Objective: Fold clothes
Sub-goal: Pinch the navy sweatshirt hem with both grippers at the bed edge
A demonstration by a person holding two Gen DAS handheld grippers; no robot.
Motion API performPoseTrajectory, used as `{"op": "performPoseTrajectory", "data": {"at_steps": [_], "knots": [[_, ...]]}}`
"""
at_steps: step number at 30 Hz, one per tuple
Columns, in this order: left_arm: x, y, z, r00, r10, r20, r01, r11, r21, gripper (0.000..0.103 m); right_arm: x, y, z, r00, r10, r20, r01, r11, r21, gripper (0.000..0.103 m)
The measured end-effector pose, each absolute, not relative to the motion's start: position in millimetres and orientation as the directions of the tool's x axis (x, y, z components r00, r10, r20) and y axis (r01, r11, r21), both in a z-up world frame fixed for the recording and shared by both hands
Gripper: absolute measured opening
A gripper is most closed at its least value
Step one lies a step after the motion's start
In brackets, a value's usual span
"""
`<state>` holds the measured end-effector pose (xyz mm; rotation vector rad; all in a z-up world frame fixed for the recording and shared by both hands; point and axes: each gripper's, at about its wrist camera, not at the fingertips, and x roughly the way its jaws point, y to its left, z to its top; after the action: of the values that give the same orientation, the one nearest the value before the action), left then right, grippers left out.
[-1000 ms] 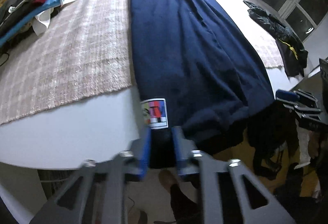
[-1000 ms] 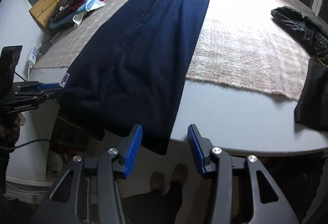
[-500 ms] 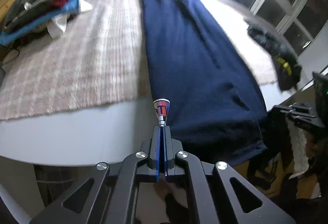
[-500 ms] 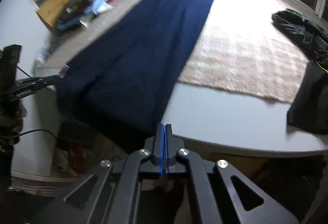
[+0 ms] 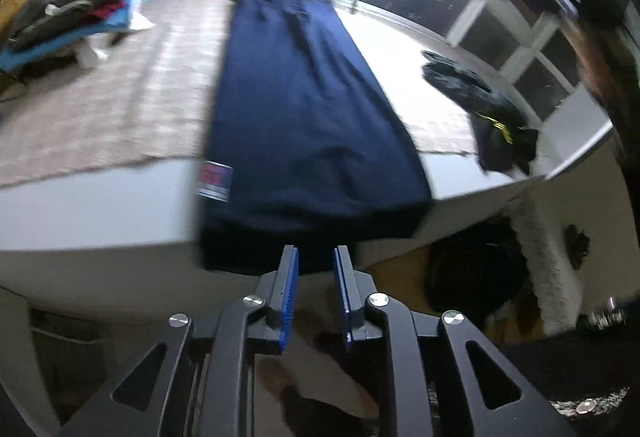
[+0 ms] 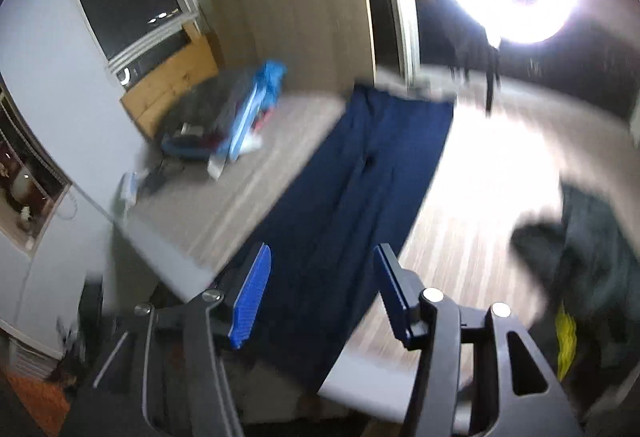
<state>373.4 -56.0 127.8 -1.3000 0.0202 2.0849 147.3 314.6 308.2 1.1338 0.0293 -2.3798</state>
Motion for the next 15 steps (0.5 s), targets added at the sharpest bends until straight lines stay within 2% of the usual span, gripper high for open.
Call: {"op": "performPoseTrajectory", "data": {"at_steps": [4, 6, 9, 13, 15], "knots": [[386.0, -25.8, 111.6, -0.285, 0.504, -0.815, -0.474, -0.813, -0.337, 0.019, 49.8, 288.7, 284.6, -0.492, -0.41, -0.768, 0.495, -0.857, 0.141, 0.053], [385.9, -13.1, 101.7, -0.304, 0.471, -0.828, -0.417, -0.847, -0.329, 0.019, -3.8, 274.1, 257.2, -0.444, -0.401, -0.801, 0.509, -0.849, 0.143, 0.053], [389.1, 1.7, 94.7, -0.359, 0.402, -0.842, -0.352, -0.894, -0.277, 0.024, -79.0, 249.2, 206.8, -0.349, -0.381, -0.856, 0.514, -0.842, 0.165, 0.053], [397.0, 12.6, 88.5, -0.401, 0.337, -0.852, -0.246, -0.935, -0.254, 0.025, -123.9, 229.5, 152.5, -0.233, -0.354, -0.906, 0.516, -0.835, 0.193, 0.053], [401.4, 15.7, 85.5, -0.404, 0.317, -0.858, -0.199, -0.946, -0.256, 0.027, -132.6, 219.1, 130.7, -0.209, -0.291, -0.934, 0.525, -0.839, 0.144, 0.053]]}}
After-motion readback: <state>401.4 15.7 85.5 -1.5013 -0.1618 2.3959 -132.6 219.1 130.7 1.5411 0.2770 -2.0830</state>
